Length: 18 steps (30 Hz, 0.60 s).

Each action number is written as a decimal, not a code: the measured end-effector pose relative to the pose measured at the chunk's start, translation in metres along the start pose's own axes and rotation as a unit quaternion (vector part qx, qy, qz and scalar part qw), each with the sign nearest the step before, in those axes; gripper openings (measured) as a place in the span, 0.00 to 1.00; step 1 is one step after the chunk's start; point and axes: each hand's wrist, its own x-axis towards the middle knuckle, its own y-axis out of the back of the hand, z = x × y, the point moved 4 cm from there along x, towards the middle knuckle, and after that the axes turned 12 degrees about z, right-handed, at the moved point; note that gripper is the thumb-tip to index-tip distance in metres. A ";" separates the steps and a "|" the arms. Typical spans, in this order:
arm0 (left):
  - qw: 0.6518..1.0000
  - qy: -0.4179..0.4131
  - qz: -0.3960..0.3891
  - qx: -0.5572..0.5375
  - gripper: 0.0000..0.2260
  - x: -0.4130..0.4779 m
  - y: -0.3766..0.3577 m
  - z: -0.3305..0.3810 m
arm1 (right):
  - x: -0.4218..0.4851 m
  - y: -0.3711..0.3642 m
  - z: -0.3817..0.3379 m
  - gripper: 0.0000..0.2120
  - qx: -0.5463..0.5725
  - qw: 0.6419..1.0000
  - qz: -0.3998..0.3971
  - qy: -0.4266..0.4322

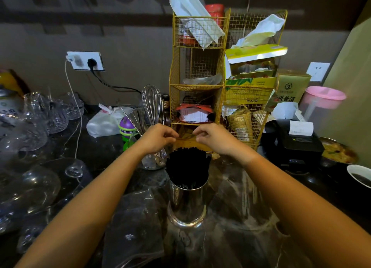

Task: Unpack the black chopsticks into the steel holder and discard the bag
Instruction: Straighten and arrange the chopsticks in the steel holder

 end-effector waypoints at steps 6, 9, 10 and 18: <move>0.996 0.004 -0.093 -0.005 0.10 -0.001 -0.010 0.000 | 0.019 -0.026 -0.010 0.12 -0.055 0.994 -0.088 0.029; 0.995 -0.007 -0.100 0.006 0.09 0.000 -0.011 0.000 | 0.024 -0.033 -0.015 0.09 -0.066 0.993 -0.091 0.038; 0.995 -0.014 -0.102 0.016 0.09 0.001 -0.012 0.000 | 0.025 -0.035 -0.016 0.08 -0.071 0.992 -0.094 0.041; 0.997 -0.025 -0.074 0.029 0.07 0.003 -0.015 -0.005 | 0.029 -0.041 -0.017 0.08 -0.082 0.991 -0.103 0.037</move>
